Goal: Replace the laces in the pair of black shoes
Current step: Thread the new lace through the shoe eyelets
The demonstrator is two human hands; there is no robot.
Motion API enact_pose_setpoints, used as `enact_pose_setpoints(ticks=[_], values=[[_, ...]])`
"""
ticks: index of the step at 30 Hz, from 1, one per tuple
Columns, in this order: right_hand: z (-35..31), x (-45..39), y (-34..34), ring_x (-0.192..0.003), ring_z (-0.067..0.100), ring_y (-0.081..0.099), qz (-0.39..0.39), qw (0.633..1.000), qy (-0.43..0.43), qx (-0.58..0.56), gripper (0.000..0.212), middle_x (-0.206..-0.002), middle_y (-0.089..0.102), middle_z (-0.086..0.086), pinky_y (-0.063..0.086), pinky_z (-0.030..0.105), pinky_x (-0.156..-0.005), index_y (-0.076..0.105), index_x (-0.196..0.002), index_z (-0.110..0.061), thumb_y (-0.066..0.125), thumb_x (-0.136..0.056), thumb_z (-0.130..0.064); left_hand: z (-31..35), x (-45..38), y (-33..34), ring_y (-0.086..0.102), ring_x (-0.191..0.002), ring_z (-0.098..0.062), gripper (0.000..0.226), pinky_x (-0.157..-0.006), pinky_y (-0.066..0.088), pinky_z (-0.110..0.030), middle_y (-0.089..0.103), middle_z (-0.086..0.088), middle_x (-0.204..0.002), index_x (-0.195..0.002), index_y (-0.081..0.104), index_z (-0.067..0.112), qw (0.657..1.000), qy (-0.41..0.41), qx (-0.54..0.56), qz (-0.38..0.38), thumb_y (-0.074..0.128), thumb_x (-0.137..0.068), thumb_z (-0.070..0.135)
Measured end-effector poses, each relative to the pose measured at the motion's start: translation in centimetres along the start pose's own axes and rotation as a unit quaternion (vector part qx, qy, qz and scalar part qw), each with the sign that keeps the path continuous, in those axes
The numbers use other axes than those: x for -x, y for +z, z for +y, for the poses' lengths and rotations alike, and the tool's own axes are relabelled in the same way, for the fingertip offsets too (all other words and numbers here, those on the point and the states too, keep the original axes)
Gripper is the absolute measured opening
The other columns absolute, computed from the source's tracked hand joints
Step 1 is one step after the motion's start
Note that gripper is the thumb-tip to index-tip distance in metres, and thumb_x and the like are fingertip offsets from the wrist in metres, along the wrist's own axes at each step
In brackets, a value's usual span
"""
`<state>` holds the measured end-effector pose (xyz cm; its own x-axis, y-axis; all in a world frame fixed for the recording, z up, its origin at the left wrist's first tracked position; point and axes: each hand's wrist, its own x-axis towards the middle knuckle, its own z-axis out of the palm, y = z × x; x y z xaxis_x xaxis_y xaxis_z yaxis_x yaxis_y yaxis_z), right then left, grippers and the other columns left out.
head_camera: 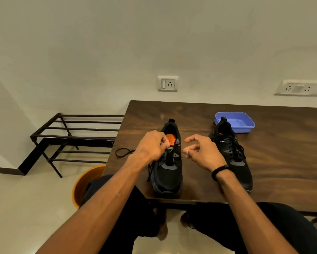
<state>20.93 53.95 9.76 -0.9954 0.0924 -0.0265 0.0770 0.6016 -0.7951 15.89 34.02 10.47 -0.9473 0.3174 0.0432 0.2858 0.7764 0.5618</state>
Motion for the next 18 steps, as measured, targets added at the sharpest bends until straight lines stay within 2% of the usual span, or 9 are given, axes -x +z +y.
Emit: enact_pose_setpoints(ticks=[2, 4, 10, 14, 18], values=[[0.7, 0.0, 0.6, -0.077, 0.006, 0.073, -0.004, 0.999, 0.022, 0.040, 0.026, -0.074, 0.077, -0.004, 0.062, 0.038, -0.087, 0.069, -0.095, -0.029, 0.066, -0.090, -0.004, -0.4, -0.3, 0.7, 0.048, -0.112, -0.020, 0.007, -0.095, 0.050, -0.042, 0.055, 0.001, -0.114, -0.091, 0.070, 0.029, 0.994, -0.012, -0.110, -0.022, 0.066, -0.096, 0.029], [1.0, 0.1, 1.2, -0.074, 0.004, 0.072, -0.010, 0.998, 0.037, 0.047, 0.027, -0.075, 0.077, -0.004, 0.062, 0.035, -0.087, 0.070, -0.090, -0.028, 0.064, -0.090, -0.002, -0.4, -0.3, 1.4, 0.036, -0.116, -0.024, 0.012, -0.096, 0.041, -0.040, 0.040, -0.001, -0.121, -0.103, 0.068, 0.027, 0.983, -0.005, -0.182, -0.036, 0.062, -0.099, 0.037], [0.9, 0.1, 3.1, -0.067, 0.005, 0.068, -0.004, 0.998, 0.061, 0.014, 0.018, -0.075, 0.076, -0.002, 0.062, 0.033, -0.081, 0.077, -0.096, -0.020, 0.084, -0.083, -0.010, -0.5, -0.7, 2.1, 0.034, -0.113, -0.023, 0.012, -0.096, 0.040, -0.042, 0.035, -0.001, -0.122, -0.100, 0.065, 0.032, 0.983, 0.036, -0.181, -0.007, 0.062, -0.097, 0.043], [1.2, 0.2, 4.0, -0.077, 0.004, 0.068, 0.031, 0.997, 0.075, 0.002, 0.019, -0.078, 0.075, -0.004, 0.052, 0.019, -0.074, 0.078, -0.103, -0.016, 0.083, -0.085, -0.013, -0.9, -0.8, 2.3, 0.033, -0.114, -0.024, 0.011, -0.096, 0.039, -0.041, 0.033, -0.002, -0.125, -0.103, 0.063, 0.030, 0.968, 0.104, -0.230, 0.007, 0.060, -0.099, 0.039], [1.2, 0.2, 4.4, -0.076, 0.003, 0.065, 0.041, 0.997, 0.073, 0.004, 0.017, -0.077, 0.072, -0.005, 0.050, 0.016, -0.073, 0.079, -0.103, -0.014, 0.082, -0.087, -0.013, -1.1, -1.0, 2.1, 0.034, -0.119, -0.026, 0.016, -0.098, 0.040, -0.043, 0.032, -0.004, -0.130, -0.112, 0.062, 0.027, 0.947, 0.165, -0.274, 0.002, 0.059, -0.099, 0.036]])
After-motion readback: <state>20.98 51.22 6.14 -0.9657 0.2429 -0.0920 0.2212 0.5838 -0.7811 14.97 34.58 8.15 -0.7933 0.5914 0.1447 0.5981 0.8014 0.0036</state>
